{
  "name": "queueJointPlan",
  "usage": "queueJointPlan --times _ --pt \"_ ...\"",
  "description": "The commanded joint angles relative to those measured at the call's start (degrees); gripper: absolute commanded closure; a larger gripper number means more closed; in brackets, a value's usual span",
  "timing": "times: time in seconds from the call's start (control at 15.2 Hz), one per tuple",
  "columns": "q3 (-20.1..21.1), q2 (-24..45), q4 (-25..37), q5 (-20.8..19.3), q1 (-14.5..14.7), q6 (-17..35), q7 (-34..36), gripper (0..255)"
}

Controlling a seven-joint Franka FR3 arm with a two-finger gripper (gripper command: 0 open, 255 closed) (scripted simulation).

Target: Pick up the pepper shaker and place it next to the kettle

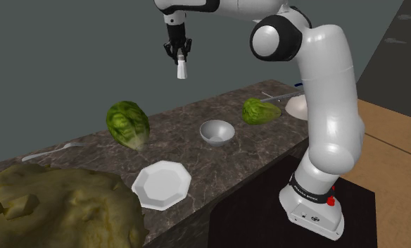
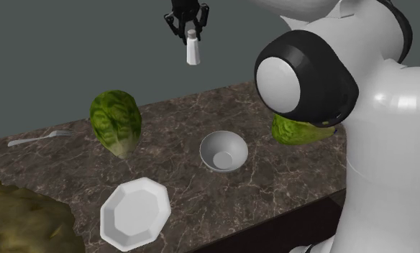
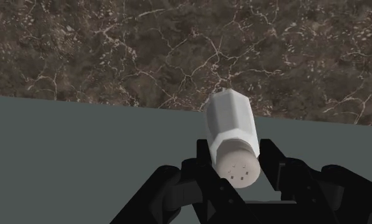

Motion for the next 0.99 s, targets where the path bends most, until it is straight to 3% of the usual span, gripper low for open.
queueJointPlan --times 0.0,0.33,0.53,0.92 --pt "-0.04 0.80 2.96 0.04 -0.08 -2.17 -0.33 255" --pt "-0.12 4.11 12.17 0.13 -0.11 -8.04 -0.96 255" --pt "-0.43 -7.48 -6.32 -0.01 -1.36 -0.96 -1.98 255" --pt "-1.85 -22.38 -27.51 -0.32 -3.79 5.78 -5.26 255"
